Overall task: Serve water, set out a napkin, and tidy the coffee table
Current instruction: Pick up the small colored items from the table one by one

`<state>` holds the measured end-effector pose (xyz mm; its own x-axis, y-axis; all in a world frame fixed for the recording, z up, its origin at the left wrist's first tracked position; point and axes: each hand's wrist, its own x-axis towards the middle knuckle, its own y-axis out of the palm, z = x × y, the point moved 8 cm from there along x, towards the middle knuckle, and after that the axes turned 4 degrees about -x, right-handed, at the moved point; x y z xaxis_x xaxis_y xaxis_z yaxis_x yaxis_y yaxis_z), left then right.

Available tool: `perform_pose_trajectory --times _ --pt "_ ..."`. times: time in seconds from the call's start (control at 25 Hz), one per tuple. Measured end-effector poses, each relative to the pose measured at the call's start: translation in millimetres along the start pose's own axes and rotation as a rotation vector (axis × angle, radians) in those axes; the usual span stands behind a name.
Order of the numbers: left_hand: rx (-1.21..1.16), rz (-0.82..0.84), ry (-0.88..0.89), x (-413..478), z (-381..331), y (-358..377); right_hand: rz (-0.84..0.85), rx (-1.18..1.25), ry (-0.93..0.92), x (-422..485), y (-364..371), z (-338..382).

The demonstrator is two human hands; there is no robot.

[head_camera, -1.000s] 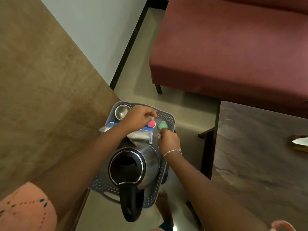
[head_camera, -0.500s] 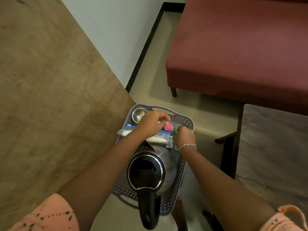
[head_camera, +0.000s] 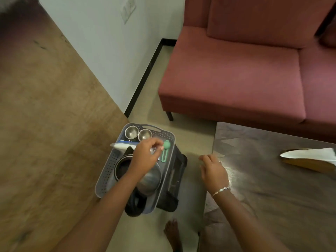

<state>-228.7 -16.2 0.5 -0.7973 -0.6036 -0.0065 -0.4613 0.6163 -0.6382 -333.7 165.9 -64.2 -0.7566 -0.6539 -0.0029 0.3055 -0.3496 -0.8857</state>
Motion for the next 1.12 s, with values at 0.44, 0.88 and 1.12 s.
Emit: perform_pose_trajectory --times 0.44,0.88,1.12 --pt "0.12 0.118 0.107 -153.6 -171.3 176.1 -0.141 -0.141 -0.008 -165.8 -167.8 -174.4" --pt "0.19 0.36 0.356 -178.6 -306.4 313.3 -0.213 -0.236 0.155 -245.2 -258.0 -288.7" --pt "0.237 0.472 0.393 -163.1 -332.4 361.7 -0.229 -0.178 0.257 -247.9 -264.7 -332.0"
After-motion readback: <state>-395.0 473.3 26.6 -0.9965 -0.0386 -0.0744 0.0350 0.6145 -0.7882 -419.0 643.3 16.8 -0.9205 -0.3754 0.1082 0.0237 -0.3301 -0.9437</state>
